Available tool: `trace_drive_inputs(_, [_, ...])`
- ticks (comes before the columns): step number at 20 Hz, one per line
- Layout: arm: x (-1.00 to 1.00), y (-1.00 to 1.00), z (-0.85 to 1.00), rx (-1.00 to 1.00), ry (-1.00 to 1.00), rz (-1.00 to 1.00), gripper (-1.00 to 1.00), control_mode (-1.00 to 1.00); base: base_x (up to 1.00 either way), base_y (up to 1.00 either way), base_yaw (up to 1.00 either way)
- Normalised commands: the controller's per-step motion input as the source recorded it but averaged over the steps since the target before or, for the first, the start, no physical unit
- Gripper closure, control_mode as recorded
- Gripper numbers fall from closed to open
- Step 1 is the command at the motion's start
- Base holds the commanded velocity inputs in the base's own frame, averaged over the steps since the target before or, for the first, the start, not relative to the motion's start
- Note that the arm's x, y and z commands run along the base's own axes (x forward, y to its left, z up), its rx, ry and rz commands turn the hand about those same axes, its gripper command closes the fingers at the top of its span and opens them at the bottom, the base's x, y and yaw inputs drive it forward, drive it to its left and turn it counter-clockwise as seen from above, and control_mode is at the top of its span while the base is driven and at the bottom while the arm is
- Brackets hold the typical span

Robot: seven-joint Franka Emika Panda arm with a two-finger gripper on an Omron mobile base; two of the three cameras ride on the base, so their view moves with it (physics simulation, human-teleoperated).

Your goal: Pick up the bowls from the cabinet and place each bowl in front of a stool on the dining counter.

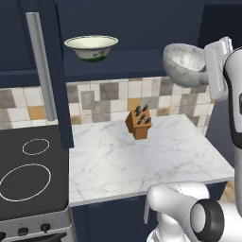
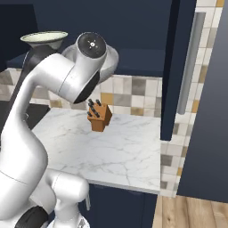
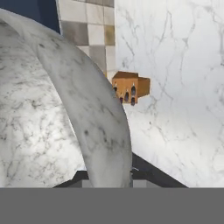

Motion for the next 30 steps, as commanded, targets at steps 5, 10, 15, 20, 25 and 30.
trace_drive_inputs(5, [-0.58,0.07,0.0,0.0,0.23,0.0,1.0,-1.0,0.0,0.0,0.0])
trace_drive_inputs(10, [-0.19,0.32,-0.02,-0.02,0.14,0.0,1.0,-1.0,0.0,0.0,0.0])
trace_drive_inputs(15, [-0.22,0.27,-0.12,-0.02,0.04,0.03,1.0,-1.0,0.0,0.0,0.0])
trace_drive_inputs(20, [-0.39,0.15,-0.2,-0.06,0.0,0.0,1.0,-1.0,0.0,0.0,0.0])
trace_drive_inputs(25, [-0.17,0.09,-0.02,-0.01,0.0,0.0,1.0,-1.0,0.0,0.0,0.0])
trace_drive_inputs(30, [-0.03,0.16,0.0,-0.02,0.0,0.0,1.0,-1.0,0.0,0.0,0.0])
